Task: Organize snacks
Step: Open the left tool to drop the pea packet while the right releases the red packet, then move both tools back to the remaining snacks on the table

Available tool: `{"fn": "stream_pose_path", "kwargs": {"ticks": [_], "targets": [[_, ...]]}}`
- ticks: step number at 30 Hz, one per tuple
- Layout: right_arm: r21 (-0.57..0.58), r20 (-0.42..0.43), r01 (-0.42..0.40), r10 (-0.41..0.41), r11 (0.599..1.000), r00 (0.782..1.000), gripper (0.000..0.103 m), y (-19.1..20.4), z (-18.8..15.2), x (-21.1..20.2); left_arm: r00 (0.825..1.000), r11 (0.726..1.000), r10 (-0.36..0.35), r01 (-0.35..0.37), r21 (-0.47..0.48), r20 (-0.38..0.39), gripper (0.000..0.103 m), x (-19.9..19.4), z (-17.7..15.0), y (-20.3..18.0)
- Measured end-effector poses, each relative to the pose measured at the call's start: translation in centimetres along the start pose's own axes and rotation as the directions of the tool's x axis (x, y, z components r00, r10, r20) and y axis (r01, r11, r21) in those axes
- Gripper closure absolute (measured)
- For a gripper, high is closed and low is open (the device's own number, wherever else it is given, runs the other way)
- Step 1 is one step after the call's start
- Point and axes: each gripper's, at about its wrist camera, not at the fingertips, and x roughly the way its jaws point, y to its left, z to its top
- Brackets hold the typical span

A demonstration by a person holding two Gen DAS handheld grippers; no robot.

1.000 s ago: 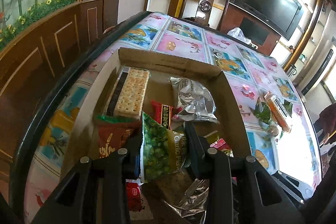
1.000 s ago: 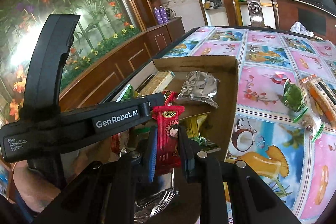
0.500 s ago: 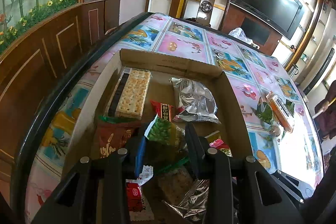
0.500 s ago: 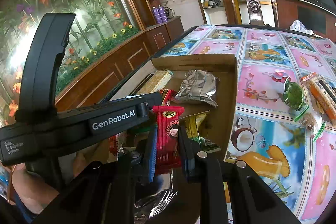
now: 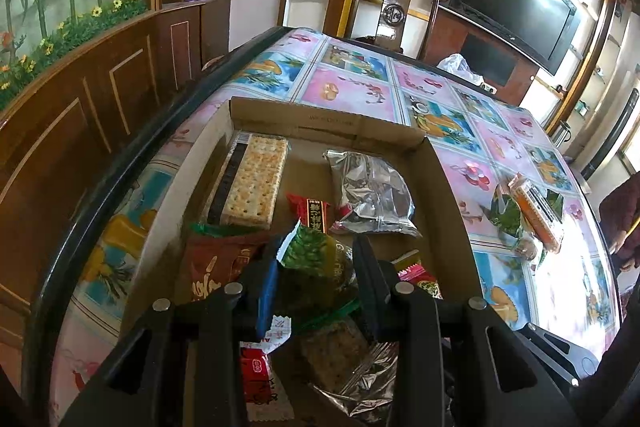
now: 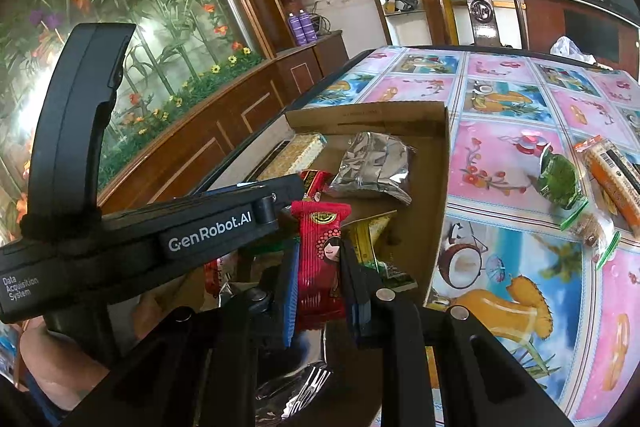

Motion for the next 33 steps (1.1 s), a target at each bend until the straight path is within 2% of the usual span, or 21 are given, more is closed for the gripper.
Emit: {"fn": "stream_pose_path", "kwargs": {"ticks": [10, 17, 21, 26, 27, 29, 33], "targets": [[-0.035, 0.017, 0.015, -0.015, 0.999, 1.0, 0.079, 0.6, 0.0, -0.4, 1.0, 1.0, -0.009, 0.009, -0.002, 0.006, 0.069, -0.2, 0.1, -0.1], [0.006, 0.079, 0.0, -0.001, 1.0, 0.997, 0.079, -0.5, 0.6, -2.5, 0.996, 0.997, -0.068, 0.07, -0.031, 0.062, 0.055, -1.5, 0.9, 0.6], [0.02, 0.12, -0.001, -0.002, 1.0, 0.993, 0.073, -1.6, 0.9, -4.1, 0.993, 0.996, -0.082, 0.085, -0.031, 0.089, 0.051, -1.6, 1.3, 0.8], [0.07, 0.176, 0.015, -0.027, 0.997, 0.984, 0.069, -4.9, 1.8, -6.5, 0.99, 0.995, -0.093, 0.096, -0.028, 0.11, 0.048, -1.8, 1.7, 0.8], [0.086, 0.184, 0.022, -0.038, 0.996, 0.982, 0.066, -5.7, 1.9, -7.0, 0.989, 0.995, -0.093, 0.097, -0.024, 0.112, 0.047, -1.8, 1.6, 0.6], [0.126, 0.191, 0.047, -0.071, 0.991, 0.979, 0.061, -7.9, 2.1, -7.9, 0.988, 0.995, -0.1, 0.102, -0.011, 0.118, 0.047, -2.0, 1.7, 0.2], [0.231, 0.199, 0.086, -0.133, 0.969, 0.971, 0.061, -13.0, 1.7, -10.0, 0.986, 0.993, -0.112, 0.109, 0.037, 0.125, 0.045, -3.2, 1.0, -1.9]]}}
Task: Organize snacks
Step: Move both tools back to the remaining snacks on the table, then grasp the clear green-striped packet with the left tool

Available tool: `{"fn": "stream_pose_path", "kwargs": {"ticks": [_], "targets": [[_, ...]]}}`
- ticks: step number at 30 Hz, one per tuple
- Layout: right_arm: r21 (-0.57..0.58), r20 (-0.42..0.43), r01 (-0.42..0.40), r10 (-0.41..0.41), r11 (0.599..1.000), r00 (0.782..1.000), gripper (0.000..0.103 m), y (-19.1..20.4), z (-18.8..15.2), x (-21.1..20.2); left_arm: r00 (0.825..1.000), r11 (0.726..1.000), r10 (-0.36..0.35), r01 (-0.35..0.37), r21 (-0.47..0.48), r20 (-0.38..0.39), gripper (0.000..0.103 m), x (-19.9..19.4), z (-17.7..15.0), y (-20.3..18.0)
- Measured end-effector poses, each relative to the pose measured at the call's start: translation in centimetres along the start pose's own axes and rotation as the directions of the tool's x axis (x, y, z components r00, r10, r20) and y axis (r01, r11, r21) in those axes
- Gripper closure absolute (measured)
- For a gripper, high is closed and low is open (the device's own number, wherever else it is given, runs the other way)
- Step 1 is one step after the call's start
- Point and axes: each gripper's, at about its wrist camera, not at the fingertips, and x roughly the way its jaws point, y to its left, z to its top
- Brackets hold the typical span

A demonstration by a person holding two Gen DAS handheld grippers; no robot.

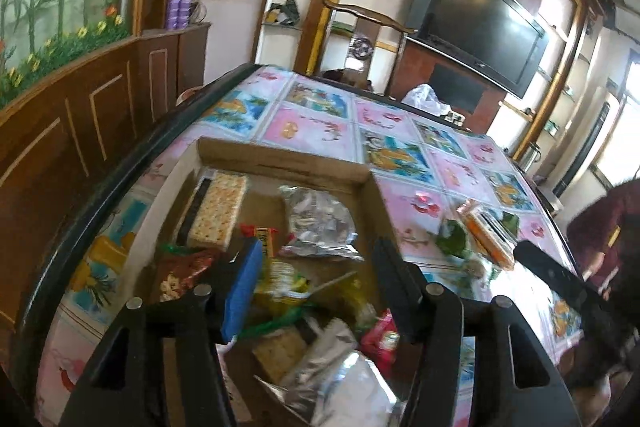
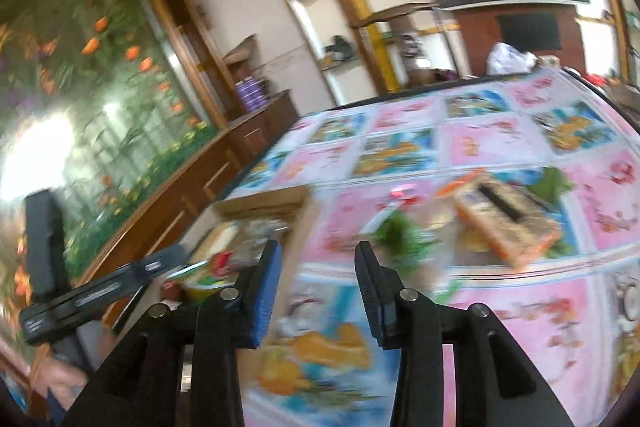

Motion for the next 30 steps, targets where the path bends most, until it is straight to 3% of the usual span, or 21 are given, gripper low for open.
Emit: {"fn": "stream_pose_path", "kwargs": {"ticks": [6, 10, 14, 19, 27, 30], "targets": [[0.159, 0.031, 0.02, -0.025, 0.987, 0.999, 0.061, -6.2, 1.1, -2.5, 0.999, 0.998, -0.043, 0.043, 0.053, -0.015, 0.041, -0.7, 0.1, -3.9], [0.188, 0.06, 0.061, -0.074, 0.98, 0.995, 0.061, -8.3, 1.7, -4.3, 0.996, 0.992, -0.071, 0.076, 0.097, -0.056, 0.041, -0.1, 0.2, -6.9], [0.21, 0.098, 0.099, -0.121, 0.973, 0.988, 0.06, -10.3, 2.1, -6.5, 0.986, 0.984, -0.112, 0.127, 0.121, -0.124, 0.041, 1.0, -0.3, -10.1], [0.28, 0.119, 0.074, -0.111, 0.957, 0.987, 0.059, -12.4, 2.2, -7.9, 0.967, 0.98, -0.123, 0.154, 0.128, -0.224, 0.041, 3.7, -0.9, -13.7], [0.293, 0.14, 0.04, -0.084, 0.955, 0.986, 0.057, -12.7, 2.3, -9.0, 0.938, 0.998, -0.066, 0.068, -0.004, -0.339, 0.041, 10.2, -0.8, -15.8], [0.301, 0.139, 0.032, -0.077, 0.953, 0.987, 0.056, -13.0, 2.2, -9.0, 0.934, 1.0, 0.002, -0.006, -0.009, -0.357, 0.041, 12.7, -0.6, -16.1]]}}
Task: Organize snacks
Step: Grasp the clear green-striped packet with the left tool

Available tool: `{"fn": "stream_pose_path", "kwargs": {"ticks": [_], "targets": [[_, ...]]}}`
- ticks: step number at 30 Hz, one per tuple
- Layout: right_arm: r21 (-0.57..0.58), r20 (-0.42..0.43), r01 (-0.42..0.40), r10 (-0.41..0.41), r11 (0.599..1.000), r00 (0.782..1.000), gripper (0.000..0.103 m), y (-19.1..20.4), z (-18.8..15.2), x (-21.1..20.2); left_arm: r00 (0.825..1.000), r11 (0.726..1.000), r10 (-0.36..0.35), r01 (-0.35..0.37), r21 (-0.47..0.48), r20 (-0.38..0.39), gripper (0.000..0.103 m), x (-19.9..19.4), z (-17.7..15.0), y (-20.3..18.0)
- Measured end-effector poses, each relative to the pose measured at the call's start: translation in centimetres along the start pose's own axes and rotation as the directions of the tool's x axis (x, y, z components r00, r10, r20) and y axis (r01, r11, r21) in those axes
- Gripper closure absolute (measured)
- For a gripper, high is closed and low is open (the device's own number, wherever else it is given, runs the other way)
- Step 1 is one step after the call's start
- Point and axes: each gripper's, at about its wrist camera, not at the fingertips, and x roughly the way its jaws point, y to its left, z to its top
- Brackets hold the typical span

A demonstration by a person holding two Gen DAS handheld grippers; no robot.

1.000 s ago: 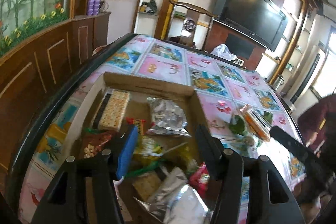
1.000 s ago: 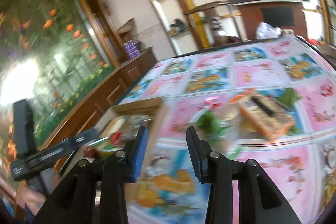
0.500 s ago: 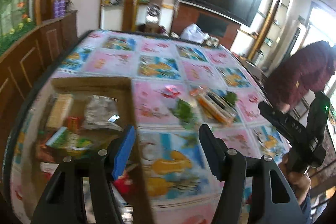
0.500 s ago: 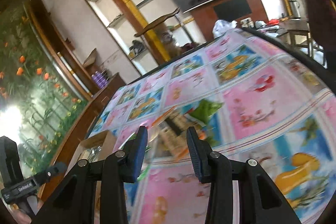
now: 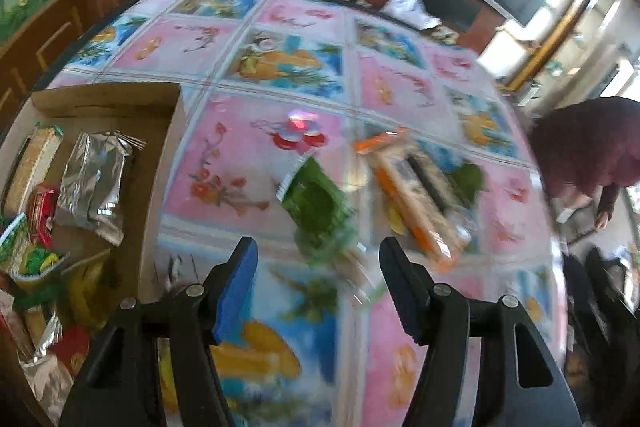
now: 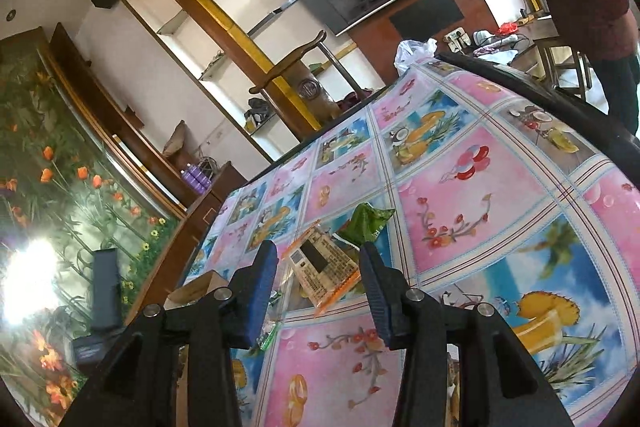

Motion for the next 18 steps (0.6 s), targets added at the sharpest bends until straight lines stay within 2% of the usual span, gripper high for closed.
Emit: {"fn": "stream_pose_path", "kwargs": {"ticks": [4, 6, 11, 12, 15, 16, 17, 18], "targets": [[0.007, -0.004, -0.002, 0.002, 1.0, 1.0, 0.056, -0.2, 0.1, 0.0, 0.998, 0.999, -0.007, 0.004, -0.046, -0.059, 0.041, 2.2, 0.1, 0.2], [0.003, -0.006, -0.004, 0.004, 1.0, 1.0, 0.056, -0.1, 0.0, 0.0, 0.998, 0.999, -0.02, 0.017, -0.048, -0.063, 0.041, 2.5, -0.3, -0.2], [-0.014, -0.003, 0.0, 0.0, 1.0, 1.0, 0.056, 0.2, -0.1, 0.0, 0.999, 1.0, -0.01, 0.012, 0.028, -0.041, 0.042, 2.5, -1.1, -2.4], [-0.015, -0.001, 0.002, -0.002, 1.0, 1.0, 0.056, 0.1, -0.1, 0.0, 0.999, 0.999, -0.01, 0.011, 0.048, -0.041, 0.048, 2.6, -1.5, -2.9], [-0.014, 0.0, 0.014, -0.014, 1.0, 1.0, 0.056, 0.0, -0.1, 0.0, 1.0, 0.994, 0.03, -0.03, 0.103, -0.002, 0.059, 2.5, -2.2, -3.5], [-0.014, -0.001, 0.016, -0.016, 1.0, 1.0, 0.056, 0.0, -0.2, 0.0, 0.999, 0.991, 0.047, -0.049, 0.126, 0.021, 0.062, 2.4, -2.6, -3.6], [-0.016, -0.004, 0.021, -0.021, 1.0, 1.0, 0.056, 0.0, -0.2, 0.1, 0.997, 0.987, 0.061, -0.066, 0.144, 0.038, 0.07, 2.3, -2.9, -3.6], [-0.018, -0.005, 0.025, -0.025, 1.0, 1.0, 0.056, -0.1, -0.2, 0.1, 0.996, 0.982, 0.073, -0.082, 0.173, 0.058, 0.073, 2.1, -3.3, -3.6]]}}
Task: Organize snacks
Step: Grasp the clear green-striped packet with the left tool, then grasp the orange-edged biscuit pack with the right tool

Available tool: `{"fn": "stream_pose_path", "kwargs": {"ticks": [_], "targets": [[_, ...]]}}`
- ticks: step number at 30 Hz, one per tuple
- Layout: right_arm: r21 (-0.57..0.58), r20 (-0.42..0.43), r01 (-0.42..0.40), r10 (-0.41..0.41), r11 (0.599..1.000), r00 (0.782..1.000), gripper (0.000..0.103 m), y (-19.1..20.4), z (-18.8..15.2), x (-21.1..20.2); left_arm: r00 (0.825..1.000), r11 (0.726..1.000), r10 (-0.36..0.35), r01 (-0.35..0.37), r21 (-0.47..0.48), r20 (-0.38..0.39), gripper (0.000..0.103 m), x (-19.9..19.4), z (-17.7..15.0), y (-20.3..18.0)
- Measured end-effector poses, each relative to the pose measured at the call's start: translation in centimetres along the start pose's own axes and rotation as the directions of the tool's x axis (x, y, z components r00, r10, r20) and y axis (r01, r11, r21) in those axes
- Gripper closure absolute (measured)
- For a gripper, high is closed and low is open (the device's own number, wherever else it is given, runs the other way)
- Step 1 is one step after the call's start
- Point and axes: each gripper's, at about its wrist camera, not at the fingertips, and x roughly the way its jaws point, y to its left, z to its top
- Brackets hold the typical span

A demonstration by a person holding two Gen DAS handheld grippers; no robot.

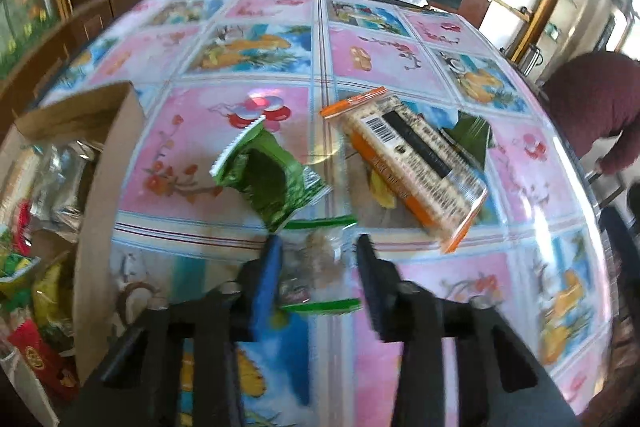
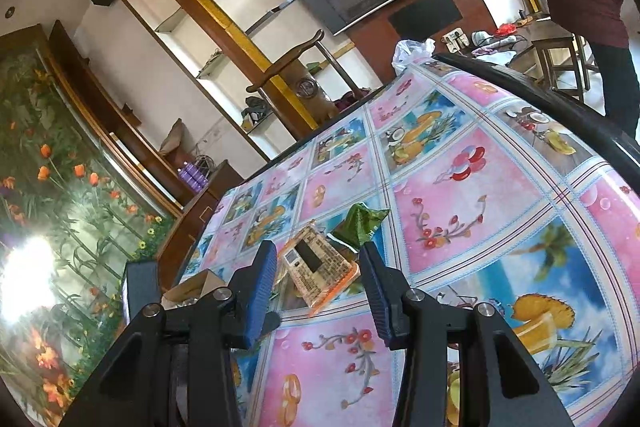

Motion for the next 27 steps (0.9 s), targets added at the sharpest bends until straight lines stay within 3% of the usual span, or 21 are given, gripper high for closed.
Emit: {"fn": "stream_pose_path", "kwargs": {"ticks": [5, 10, 13, 19, 22, 27], "targets": [[-0.007, -0.012, 0.025, -0.025, 1.0, 1.0, 0.056, -0.3, 0.1, 0.4, 0.999, 0.997, 0.012, -0.015, 0.082, 0.037, 0.074, -1.0, -1.6, 0.9], [-0.031, -0.041, 0.049, -0.05, 0.998, 0.998, 0.056, -0.4, -0.1, 1.5, 0.996, 0.995, -0.067, 0.062, 0.082, 0.059, 0.075, -2.4, -2.6, 2.4], [-0.06, -0.086, 0.042, -0.047, 0.997, 0.995, 0.048, -0.1, -0.6, 2.7, 0.99, 0.992, -0.112, 0.106, 0.069, 0.085, 0.075, -3.2, -2.1, 2.9], [-0.131, -0.2, -0.002, -0.025, 0.991, 0.979, 0.042, 1.6, -1.9, 6.0, 0.974, 0.982, -0.189, 0.185, 0.049, 0.122, 0.075, -4.9, -1.3, 3.8], [-0.241, -0.253, 0.051, -0.114, 0.969, 0.961, 0.041, 3.2, -2.2, 8.8, 0.971, 0.98, -0.2, 0.195, 0.05, 0.134, 0.075, -5.5, -1.3, 3.9], [-0.374, -0.251, 0.114, -0.219, 0.921, 0.943, 0.037, 4.7, -1.6, 12.4, 0.97, 0.979, -0.203, 0.201, 0.031, 0.132, 0.075, -5.6, -1.0, 4.4]]}}
